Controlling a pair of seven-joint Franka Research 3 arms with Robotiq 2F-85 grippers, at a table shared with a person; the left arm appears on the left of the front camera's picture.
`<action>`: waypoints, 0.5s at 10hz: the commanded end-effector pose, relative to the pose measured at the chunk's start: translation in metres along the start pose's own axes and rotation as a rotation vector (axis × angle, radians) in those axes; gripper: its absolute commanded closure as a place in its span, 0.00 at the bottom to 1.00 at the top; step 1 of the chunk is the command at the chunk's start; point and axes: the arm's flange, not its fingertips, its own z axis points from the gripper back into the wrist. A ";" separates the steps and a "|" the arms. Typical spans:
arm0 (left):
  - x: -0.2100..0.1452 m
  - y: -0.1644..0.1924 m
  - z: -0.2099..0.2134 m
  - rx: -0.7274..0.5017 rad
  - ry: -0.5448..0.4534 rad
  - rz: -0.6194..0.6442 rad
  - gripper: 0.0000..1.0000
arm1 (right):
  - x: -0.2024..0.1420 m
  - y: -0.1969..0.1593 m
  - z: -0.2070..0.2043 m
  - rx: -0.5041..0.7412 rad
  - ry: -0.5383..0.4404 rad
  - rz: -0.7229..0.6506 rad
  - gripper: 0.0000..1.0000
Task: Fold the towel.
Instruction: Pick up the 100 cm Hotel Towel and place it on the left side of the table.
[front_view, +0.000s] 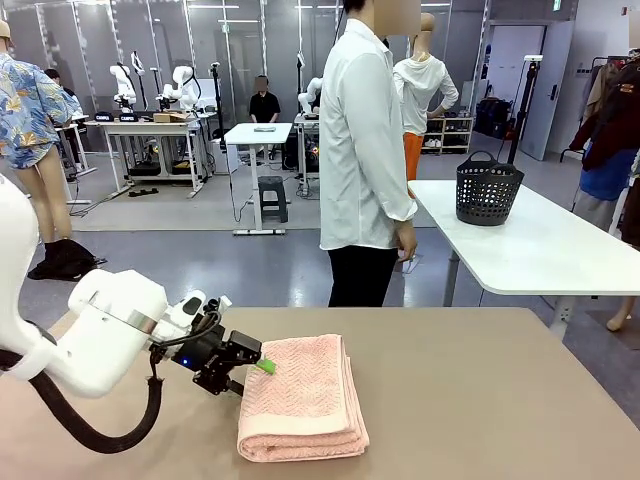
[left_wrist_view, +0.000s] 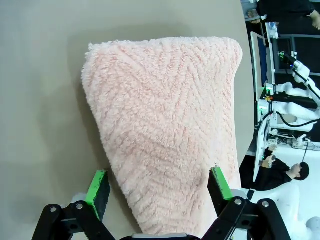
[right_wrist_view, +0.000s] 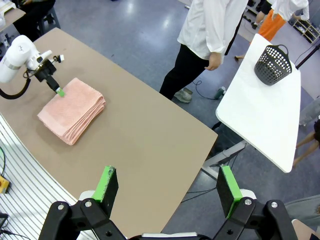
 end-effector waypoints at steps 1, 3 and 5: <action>0.004 0.000 -0.018 -0.022 -0.039 -0.009 0.04 | -0.001 0.000 0.000 -0.005 0.000 -0.018 0.00; 0.003 -0.003 -0.024 -0.028 -0.035 -0.012 0.64 | -0.001 0.000 0.000 -0.005 0.000 -0.018 0.00; 0.001 -0.005 -0.021 -0.039 -0.052 -0.010 1.00 | -0.001 0.000 0.000 -0.005 0.000 -0.018 0.00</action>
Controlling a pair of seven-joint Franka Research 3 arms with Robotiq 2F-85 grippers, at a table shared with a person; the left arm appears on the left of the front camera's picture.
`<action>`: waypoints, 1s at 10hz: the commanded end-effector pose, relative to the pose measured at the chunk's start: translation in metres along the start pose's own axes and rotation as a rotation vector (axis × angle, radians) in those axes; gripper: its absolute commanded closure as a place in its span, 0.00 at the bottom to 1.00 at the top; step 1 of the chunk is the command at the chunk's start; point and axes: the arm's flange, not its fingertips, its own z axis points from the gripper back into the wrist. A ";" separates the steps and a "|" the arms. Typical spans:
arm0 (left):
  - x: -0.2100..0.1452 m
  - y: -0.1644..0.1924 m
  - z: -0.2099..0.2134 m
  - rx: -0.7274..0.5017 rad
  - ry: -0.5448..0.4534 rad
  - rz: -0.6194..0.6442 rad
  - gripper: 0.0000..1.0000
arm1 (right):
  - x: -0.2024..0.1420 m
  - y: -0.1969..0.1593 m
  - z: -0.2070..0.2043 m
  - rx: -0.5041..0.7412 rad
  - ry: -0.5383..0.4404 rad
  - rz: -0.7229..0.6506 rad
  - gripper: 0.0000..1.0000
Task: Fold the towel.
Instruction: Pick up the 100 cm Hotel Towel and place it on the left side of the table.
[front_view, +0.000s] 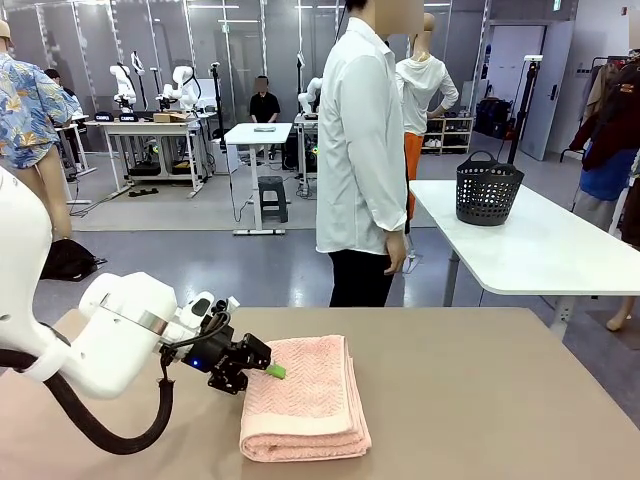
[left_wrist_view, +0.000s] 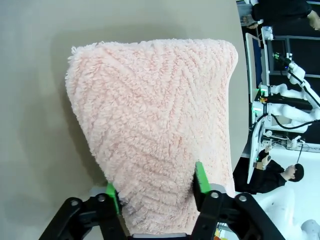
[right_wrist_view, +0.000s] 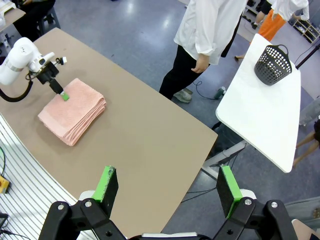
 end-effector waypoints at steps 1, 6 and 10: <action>-0.001 0.001 -0.006 -0.008 -0.046 -0.027 1.00 | -0.001 0.000 0.000 -0.005 0.000 -0.018 0.00; -0.008 -0.013 0.007 -0.018 -0.057 -0.066 1.00 | -0.001 0.000 0.000 -0.005 0.000 -0.018 0.00; 0.001 -0.013 0.009 -0.010 -0.027 -0.045 1.00 | -0.001 0.000 0.000 -0.005 0.000 -0.018 0.00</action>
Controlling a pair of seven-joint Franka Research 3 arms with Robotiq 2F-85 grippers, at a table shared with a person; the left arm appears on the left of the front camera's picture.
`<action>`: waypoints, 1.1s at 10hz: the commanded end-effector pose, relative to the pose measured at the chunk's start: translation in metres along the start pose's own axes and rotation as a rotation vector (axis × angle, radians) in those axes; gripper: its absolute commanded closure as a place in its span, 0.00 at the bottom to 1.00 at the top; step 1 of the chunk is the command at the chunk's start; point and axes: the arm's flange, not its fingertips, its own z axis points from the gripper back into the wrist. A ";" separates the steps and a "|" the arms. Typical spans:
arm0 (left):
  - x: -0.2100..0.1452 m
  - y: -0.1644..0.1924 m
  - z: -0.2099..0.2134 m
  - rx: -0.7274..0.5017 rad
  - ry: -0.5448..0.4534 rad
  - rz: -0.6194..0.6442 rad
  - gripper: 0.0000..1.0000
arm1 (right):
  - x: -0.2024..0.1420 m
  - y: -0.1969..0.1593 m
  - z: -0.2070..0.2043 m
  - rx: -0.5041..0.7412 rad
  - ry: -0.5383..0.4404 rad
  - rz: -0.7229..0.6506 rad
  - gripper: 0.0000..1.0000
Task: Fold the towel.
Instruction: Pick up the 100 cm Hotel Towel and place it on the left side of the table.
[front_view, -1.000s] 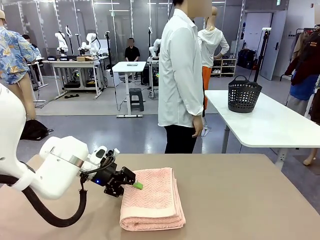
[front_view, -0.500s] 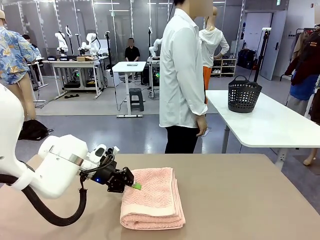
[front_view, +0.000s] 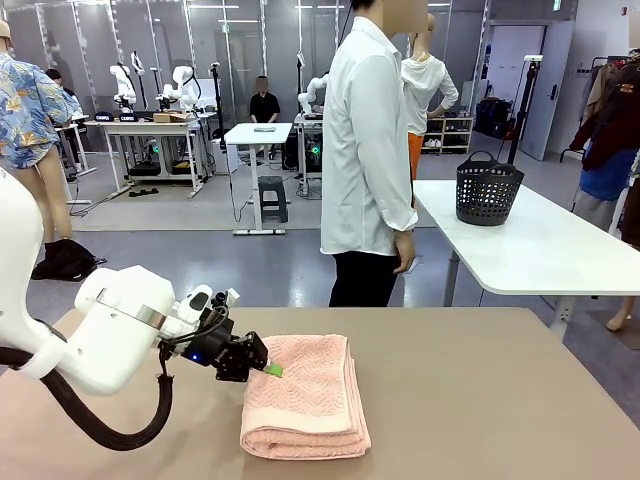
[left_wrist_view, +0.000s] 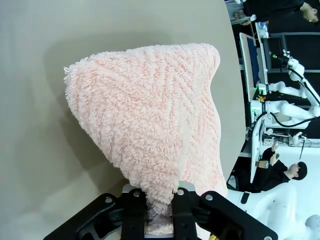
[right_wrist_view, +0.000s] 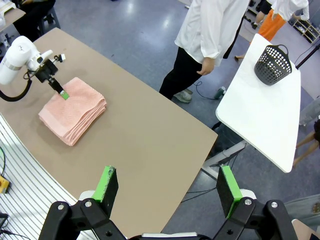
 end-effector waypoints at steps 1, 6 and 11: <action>0.001 0.000 0.001 0.000 -0.002 0.007 1.00 | -0.001 0.000 0.000 -0.005 0.000 -0.018 0.00; 0.000 0.001 0.000 0.000 0.000 0.003 0.83 | -0.001 0.000 0.000 -0.005 0.000 -0.018 0.00; -0.001 0.061 0.130 0.037 0.011 0.050 0.83 | -0.001 0.000 0.000 -0.005 0.000 -0.018 0.00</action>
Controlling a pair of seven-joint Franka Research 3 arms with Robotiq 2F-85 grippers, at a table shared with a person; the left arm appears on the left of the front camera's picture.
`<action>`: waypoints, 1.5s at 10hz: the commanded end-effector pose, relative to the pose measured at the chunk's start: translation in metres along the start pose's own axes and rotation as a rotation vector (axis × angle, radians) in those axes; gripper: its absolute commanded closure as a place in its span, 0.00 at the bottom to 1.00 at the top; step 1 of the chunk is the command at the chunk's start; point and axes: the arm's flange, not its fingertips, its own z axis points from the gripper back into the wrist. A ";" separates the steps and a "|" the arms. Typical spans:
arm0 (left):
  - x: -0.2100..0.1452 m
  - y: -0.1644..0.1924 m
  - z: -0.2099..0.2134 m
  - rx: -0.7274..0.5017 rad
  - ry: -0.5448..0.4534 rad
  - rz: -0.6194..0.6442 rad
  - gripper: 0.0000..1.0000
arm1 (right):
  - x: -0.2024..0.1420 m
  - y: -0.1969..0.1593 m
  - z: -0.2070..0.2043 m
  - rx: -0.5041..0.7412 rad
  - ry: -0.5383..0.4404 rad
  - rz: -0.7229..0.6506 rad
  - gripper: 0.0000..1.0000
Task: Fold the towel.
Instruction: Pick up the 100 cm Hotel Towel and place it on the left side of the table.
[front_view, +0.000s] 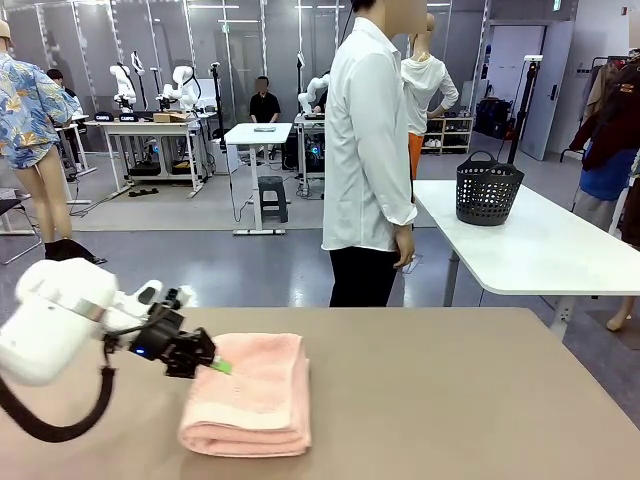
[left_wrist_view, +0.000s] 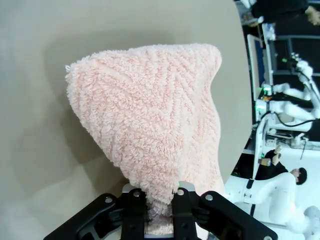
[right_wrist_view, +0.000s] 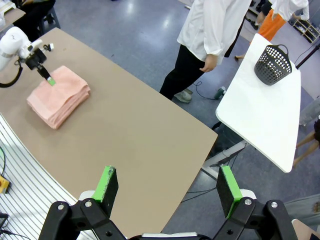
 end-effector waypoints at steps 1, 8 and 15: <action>-0.004 0.009 0.060 0.004 -0.034 0.006 0.83 | 0.000 0.001 0.000 -0.006 0.000 -0.017 0.00; -0.030 0.090 0.182 0.223 -0.017 0.000 0.83 | 0.000 0.001 0.000 -0.006 0.000 -0.017 0.00; -0.024 0.118 0.239 0.397 -0.024 0.022 0.83 | 0.000 0.001 0.000 -0.006 0.000 -0.017 0.00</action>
